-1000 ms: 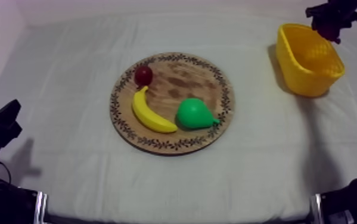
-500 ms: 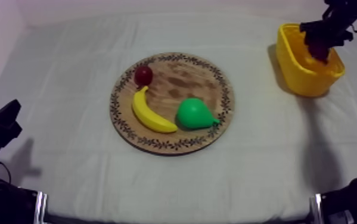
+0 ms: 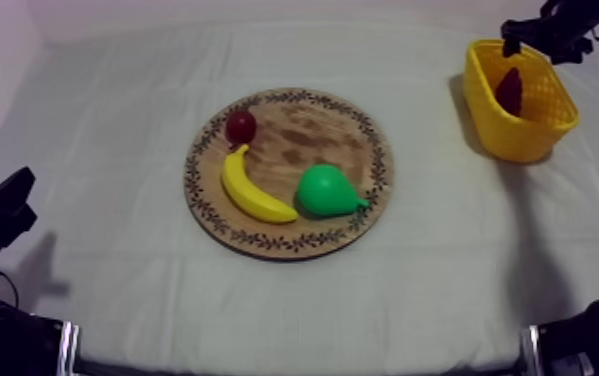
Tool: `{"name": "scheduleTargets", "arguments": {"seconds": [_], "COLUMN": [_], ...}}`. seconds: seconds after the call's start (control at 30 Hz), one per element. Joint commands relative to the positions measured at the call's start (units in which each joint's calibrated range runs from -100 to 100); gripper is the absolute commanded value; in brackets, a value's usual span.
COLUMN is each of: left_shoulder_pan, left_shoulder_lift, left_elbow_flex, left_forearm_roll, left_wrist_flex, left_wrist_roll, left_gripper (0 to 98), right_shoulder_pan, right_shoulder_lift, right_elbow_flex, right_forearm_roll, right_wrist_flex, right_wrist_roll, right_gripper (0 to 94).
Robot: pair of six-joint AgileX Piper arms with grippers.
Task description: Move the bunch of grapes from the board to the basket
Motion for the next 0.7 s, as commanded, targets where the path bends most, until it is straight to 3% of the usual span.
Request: {"name": "scheduleTargets", "arguments": {"seconds": [0.0,0.3,0.67], "left_shoulder_pan": [-0.02,-0.02,-0.02], "left_shoulder_lift": [0.0,0.0,0.0], "left_elbow_flex": [-0.02,-0.02,-0.02], "left_forearm_roll": [0.01,0.01,0.01], "left_wrist_flex": [0.01,0.01,0.01], "left_wrist_roll": [0.01,0.01,0.01], "left_gripper": [0.1,0.1,0.1], "right_shoulder_pan": [-0.14,-1.46,-3.59], "right_shoulder_lift": [-2.84,-15.15,-30.56], "right_elbow_flex": [1.91,11.36,26.29], "right_forearm_roll": [0.48,1.95,7.55], "right_wrist_flex": [-1.03,-3.02,-7.15], "right_wrist_roll": [-0.16,-0.76,-6.17], "right_gripper": [66.9,55.6,45.0]}}
